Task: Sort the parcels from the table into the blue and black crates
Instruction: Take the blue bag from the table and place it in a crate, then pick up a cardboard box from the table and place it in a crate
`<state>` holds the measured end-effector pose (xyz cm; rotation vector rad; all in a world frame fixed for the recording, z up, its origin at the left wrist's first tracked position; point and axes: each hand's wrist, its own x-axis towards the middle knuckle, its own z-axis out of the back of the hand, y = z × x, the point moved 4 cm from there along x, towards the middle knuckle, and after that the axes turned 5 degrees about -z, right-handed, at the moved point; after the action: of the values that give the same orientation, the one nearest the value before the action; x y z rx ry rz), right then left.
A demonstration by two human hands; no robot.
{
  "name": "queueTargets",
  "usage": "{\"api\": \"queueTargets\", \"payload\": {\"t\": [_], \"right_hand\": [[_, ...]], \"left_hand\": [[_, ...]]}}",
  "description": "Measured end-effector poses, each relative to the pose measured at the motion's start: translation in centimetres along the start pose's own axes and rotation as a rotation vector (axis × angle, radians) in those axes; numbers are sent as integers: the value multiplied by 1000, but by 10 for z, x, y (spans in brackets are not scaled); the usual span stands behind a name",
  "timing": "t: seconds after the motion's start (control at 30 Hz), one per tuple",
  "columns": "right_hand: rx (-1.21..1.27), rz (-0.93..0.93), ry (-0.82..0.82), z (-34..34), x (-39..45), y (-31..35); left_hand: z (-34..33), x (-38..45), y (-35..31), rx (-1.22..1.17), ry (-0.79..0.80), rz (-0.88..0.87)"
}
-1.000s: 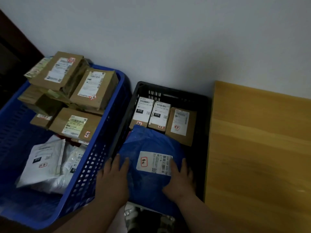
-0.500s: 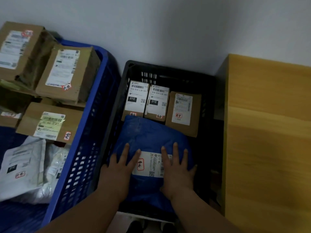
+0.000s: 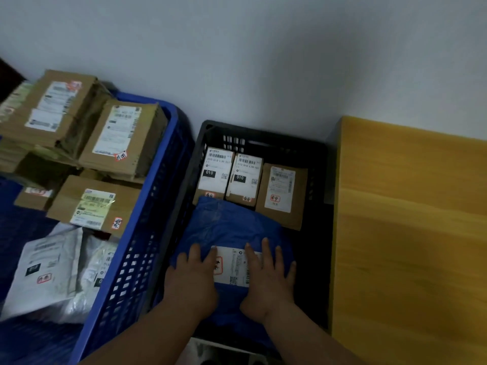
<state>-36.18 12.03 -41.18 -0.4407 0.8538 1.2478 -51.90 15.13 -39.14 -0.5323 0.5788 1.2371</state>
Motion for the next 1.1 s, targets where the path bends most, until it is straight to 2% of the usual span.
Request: {"api": "queueTargets", "payload": {"t": [0.17, 0.4, 0.67, 0.87, 1.1], "right_hand": [[155, 92, -72, 20, -35, 2], [249, 142, -277, 62, -110, -27], [398, -80, -449, 66, -198, -108], [500, -191, -477, 55, -254, -197], [646, -307, -504, 48, -319, -365]], "left_hand": [[14, -38, -25, -279, -127, 54], [63, -84, -68, -407, -233, 39], [105, -137, -144, -389, -354, -175], [103, -170, -230, -360, -338, -286], [93, -198, -408, -300, -312, -416]]}}
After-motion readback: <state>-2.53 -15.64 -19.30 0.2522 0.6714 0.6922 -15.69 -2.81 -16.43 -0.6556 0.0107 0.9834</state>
